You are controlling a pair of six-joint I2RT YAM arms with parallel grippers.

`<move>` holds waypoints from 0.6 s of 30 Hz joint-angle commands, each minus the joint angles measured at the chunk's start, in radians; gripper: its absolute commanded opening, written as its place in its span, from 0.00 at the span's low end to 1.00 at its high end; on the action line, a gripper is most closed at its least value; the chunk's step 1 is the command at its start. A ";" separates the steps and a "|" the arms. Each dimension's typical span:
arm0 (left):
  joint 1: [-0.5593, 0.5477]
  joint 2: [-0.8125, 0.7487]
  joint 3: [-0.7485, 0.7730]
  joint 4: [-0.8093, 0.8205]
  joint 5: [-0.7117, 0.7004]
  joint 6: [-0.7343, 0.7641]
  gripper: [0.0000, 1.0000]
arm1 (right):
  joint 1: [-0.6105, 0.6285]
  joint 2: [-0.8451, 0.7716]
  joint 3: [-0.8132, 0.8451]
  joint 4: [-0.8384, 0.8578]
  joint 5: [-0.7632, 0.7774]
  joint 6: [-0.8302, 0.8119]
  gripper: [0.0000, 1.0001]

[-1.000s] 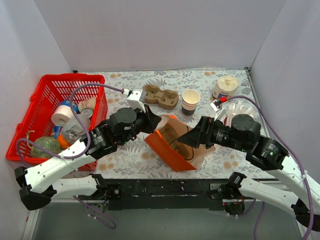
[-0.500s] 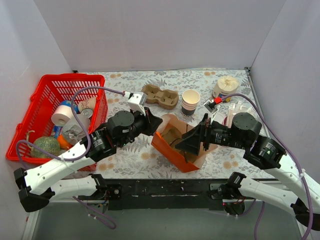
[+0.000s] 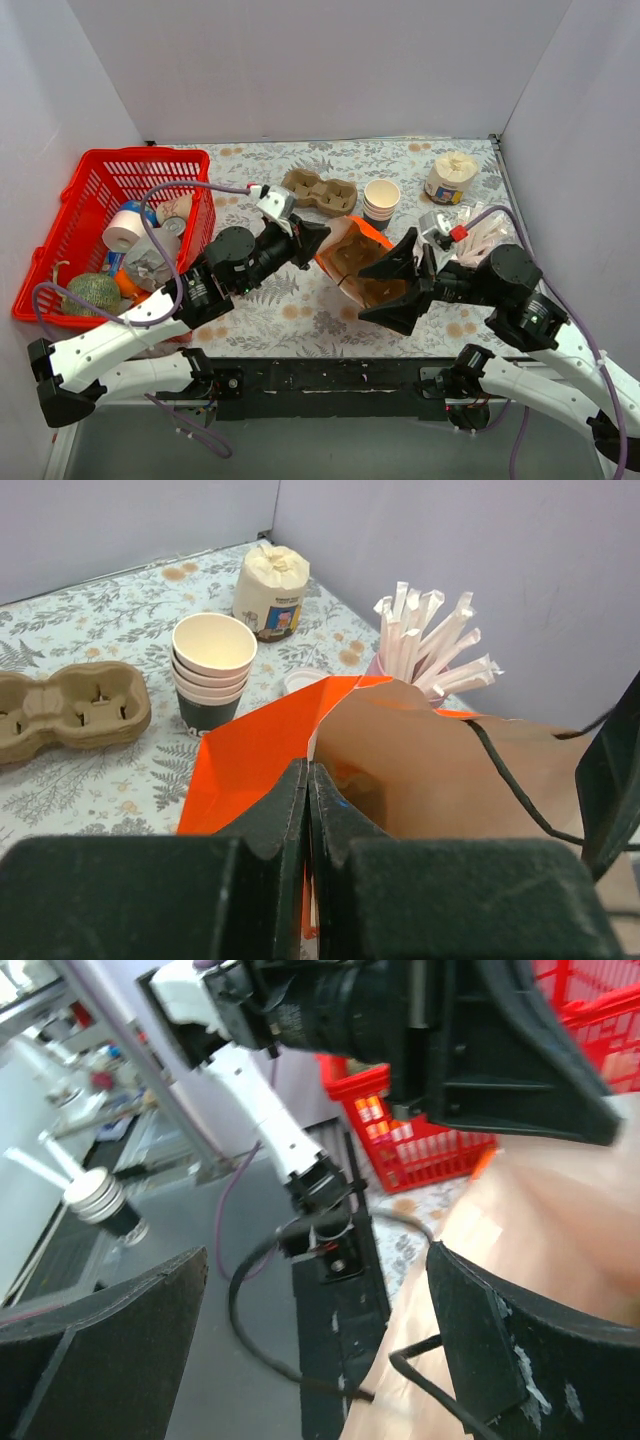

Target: Pack the takeout coffee

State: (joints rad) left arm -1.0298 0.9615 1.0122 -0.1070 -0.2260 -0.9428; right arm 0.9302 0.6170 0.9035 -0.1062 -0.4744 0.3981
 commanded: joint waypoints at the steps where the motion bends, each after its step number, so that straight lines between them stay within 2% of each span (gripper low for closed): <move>1: 0.005 -0.056 -0.078 0.072 -0.007 0.075 0.00 | -0.001 0.065 -0.054 0.116 -0.220 0.025 0.98; 3: 0.005 -0.096 -0.139 0.047 -0.053 -0.003 0.01 | -0.001 0.099 -0.049 0.036 -0.211 0.010 0.98; 6: 0.005 -0.167 -0.202 -0.025 -0.137 -0.141 0.11 | 0.001 0.110 -0.058 0.011 -0.205 -0.013 0.98; 7: 0.004 -0.188 -0.240 -0.064 -0.151 -0.239 0.22 | 0.001 0.112 -0.069 0.013 -0.205 -0.013 0.98; 10: 0.004 -0.278 -0.314 -0.120 -0.142 -0.356 0.37 | 0.001 0.121 -0.087 0.033 -0.257 0.004 0.98; 13: 0.002 -0.361 -0.336 -0.158 -0.119 -0.413 0.66 | 0.009 0.138 -0.112 0.097 -0.354 0.056 0.98; 14: 0.004 -0.375 -0.336 -0.164 -0.110 -0.433 0.82 | 0.015 0.142 -0.129 0.141 -0.393 0.088 0.98; 15: 0.004 -0.386 -0.333 -0.183 -0.086 -0.438 0.90 | 0.027 0.154 -0.133 0.155 -0.400 0.100 0.98; 17: 0.004 -0.406 -0.319 -0.207 -0.067 -0.442 0.98 | 0.045 0.165 -0.127 0.163 -0.391 0.114 0.98; 18: 0.004 -0.408 -0.311 -0.242 -0.050 -0.444 0.98 | 0.064 0.180 -0.123 0.163 -0.386 0.116 0.98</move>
State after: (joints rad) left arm -1.0294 0.5793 0.6762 -0.2615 -0.3206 -1.3197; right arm 0.9527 0.7719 0.7773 -0.0357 -0.7963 0.4648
